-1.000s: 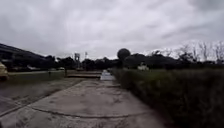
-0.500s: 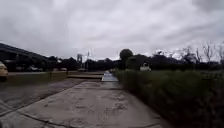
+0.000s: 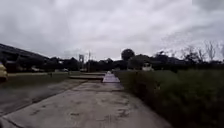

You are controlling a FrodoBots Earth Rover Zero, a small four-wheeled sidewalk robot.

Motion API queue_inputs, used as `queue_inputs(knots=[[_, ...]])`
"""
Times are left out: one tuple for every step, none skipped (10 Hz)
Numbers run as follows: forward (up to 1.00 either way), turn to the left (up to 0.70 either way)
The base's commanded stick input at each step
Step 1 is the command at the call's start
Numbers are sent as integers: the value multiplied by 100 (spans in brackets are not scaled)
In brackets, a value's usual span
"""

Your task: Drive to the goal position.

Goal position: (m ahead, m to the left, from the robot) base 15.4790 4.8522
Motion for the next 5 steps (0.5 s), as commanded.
queue_inputs(knots=[[50,0],[50,0],[50,0],[50,0],[50,0]])
